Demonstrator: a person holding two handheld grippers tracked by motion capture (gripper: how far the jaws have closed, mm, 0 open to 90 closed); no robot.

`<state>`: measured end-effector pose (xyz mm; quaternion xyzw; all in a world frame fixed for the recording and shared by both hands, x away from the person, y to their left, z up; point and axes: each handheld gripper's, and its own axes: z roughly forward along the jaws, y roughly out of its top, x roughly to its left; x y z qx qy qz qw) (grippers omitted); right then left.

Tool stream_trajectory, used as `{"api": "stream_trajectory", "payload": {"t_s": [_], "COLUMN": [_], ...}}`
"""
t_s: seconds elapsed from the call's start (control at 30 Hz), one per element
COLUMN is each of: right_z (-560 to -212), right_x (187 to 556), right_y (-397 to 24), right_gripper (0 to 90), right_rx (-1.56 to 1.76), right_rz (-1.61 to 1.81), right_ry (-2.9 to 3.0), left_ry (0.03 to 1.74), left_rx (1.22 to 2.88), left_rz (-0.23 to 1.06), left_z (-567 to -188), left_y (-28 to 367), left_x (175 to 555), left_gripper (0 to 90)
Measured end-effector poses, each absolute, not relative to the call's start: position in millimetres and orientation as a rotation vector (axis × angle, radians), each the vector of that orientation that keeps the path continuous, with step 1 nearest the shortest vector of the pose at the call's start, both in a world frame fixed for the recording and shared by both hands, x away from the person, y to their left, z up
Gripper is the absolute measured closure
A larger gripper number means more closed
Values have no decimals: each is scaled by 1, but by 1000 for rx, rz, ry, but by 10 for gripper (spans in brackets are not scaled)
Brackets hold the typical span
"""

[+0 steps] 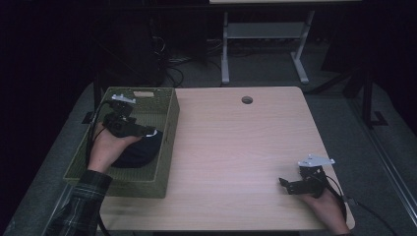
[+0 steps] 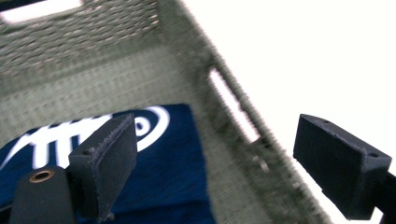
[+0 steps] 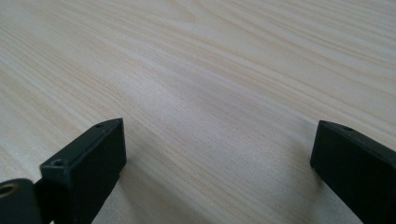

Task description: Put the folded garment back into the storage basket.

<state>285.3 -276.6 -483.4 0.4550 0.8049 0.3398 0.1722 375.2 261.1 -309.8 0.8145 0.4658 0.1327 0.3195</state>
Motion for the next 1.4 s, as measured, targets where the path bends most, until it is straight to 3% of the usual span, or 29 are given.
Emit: {"api": "stream_trajectory", "payload": {"t_s": [0.83,1.4], "right_z": [-483,-483], "right_x": [285,286], "right_y": [-277,-277], "right_gripper": [31,31], "right_rx": [1291,1285], "right_rz": [965,964], "right_ry": [2284,2283], "left_ry": [844,775], "left_rx": [2168,2239], "left_rz": [197,204], "left_z": [-336,-399], "left_y": [148,101], "left_x": [349,331], "left_gripper": [135,135]}}
